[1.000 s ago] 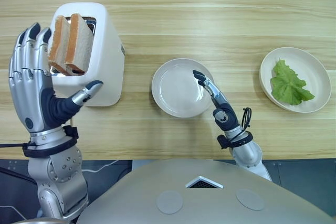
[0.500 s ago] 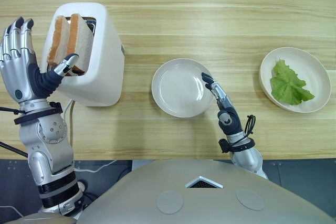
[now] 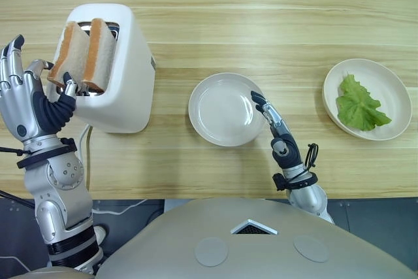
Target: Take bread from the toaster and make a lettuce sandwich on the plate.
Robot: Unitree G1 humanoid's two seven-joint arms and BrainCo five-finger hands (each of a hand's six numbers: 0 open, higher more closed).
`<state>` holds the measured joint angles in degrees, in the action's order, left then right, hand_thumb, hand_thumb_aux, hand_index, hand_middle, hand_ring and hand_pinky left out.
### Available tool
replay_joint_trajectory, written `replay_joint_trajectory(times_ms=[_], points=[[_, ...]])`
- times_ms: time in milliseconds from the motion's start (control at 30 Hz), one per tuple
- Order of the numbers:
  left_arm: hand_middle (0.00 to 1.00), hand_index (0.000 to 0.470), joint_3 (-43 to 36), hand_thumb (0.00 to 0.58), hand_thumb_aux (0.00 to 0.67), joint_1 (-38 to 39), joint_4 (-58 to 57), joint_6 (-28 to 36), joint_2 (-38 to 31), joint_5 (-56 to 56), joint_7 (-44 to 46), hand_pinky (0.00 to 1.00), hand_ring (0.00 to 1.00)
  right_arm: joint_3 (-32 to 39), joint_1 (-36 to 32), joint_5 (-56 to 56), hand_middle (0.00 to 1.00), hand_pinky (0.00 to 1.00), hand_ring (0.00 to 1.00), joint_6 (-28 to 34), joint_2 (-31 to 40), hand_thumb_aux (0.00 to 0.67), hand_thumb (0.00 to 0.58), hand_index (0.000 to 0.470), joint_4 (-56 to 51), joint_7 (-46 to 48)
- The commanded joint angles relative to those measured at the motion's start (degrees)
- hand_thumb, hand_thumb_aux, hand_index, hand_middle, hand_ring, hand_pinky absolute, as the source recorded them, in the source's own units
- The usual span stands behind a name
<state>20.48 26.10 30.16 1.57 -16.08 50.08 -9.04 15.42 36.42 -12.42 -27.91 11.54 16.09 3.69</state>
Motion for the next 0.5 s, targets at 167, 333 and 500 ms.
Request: replay_joint_trajectory(times_ms=[167,333,500], points=[[0.0,0.47,-0.2,0.58,0.67,-0.3,2.3,-0.3,1.6,-3.1,-2.0,0.0,0.0,-0.7,-0.1,0.2,0.0,0.0,0.0,0.1,0.2,0.0,0.0,0.0,-0.4,0.2],[1.0,0.47,4.7,0.58,0.67,-4.3,8.7,-1.7,-0.6,-7.1,-2.7,1.0,1.0,-0.6,-0.4,0.2,0.0,0.0,0.0,0.2,0.1,0.0,0.0,0.0,-0.7,0.4],[1.0,0.47,10.8,0.58,0.67,-11.6,13.1,-3.0,-3.5,-11.6,-3.8,1.0,1.0,-0.5,-0.8,-0.1,0.0,0.0,0.0,0.3,-0.2,0.0,0.0,0.0,-1.1,0.4]])
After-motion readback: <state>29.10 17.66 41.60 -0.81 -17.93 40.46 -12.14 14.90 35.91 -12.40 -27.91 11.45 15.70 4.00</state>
